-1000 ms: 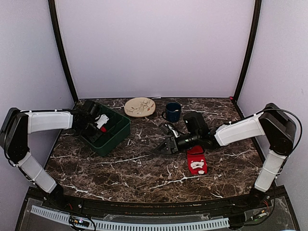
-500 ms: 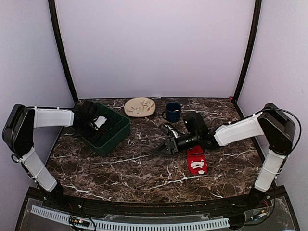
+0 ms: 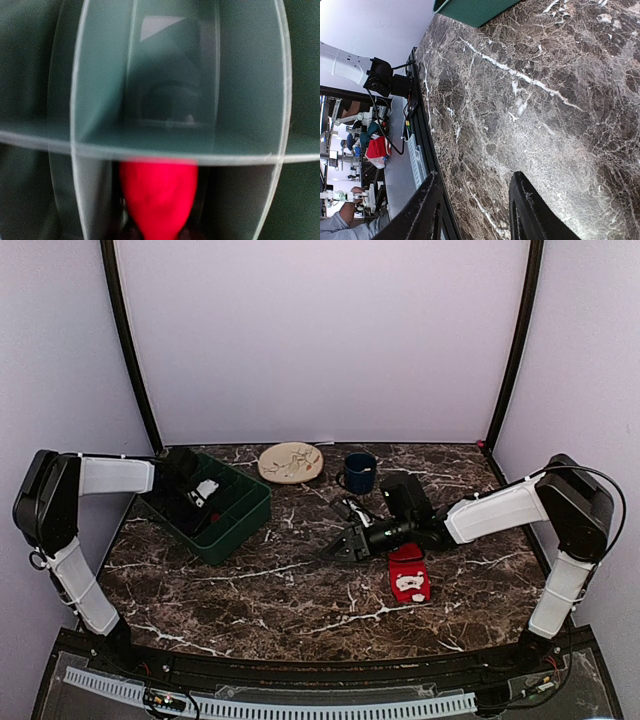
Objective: Roll the socks
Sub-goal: Place the sock in the storage box, then move the sock to the center of the board.
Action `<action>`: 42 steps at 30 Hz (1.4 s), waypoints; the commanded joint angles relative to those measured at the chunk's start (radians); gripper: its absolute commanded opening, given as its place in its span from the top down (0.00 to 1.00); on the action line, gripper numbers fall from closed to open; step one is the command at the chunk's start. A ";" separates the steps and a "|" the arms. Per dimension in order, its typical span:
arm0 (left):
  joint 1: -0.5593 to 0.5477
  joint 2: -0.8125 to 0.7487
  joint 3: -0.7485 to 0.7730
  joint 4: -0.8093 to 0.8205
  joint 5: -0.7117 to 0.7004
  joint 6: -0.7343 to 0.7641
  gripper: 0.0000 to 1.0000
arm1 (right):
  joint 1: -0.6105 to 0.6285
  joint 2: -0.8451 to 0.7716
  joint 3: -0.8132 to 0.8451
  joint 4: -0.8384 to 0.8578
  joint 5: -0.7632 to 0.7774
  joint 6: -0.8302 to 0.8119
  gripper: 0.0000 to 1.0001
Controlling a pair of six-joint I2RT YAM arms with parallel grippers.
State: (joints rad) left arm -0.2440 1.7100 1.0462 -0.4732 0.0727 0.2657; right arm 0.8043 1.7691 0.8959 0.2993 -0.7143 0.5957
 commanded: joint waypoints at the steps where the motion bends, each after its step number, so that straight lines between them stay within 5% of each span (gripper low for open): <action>1: 0.008 0.020 0.036 -0.079 0.036 -0.023 0.71 | 0.007 0.015 0.017 0.027 -0.012 -0.014 0.57; 13: 0.008 -0.043 0.106 -0.174 -0.035 -0.102 0.53 | 0.007 0.013 0.013 0.042 -0.017 -0.009 0.57; 25: -0.064 -0.238 0.208 -0.196 -0.127 -0.119 0.50 | 0.006 -0.001 0.011 0.034 0.022 -0.010 0.57; 35: -0.360 -0.240 0.225 -0.039 -0.069 -0.142 0.50 | 0.007 -0.143 0.012 -0.255 0.392 -0.147 0.57; 42: -0.500 -0.206 0.126 0.142 0.017 -0.199 0.52 | 0.007 -0.275 -0.042 -0.473 0.715 -0.080 0.64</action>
State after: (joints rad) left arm -0.6930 1.4971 1.2423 -0.4618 0.0120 0.1181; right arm 0.8051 1.5475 0.8898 -0.0185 -0.2359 0.4850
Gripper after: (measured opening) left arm 0.489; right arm 0.403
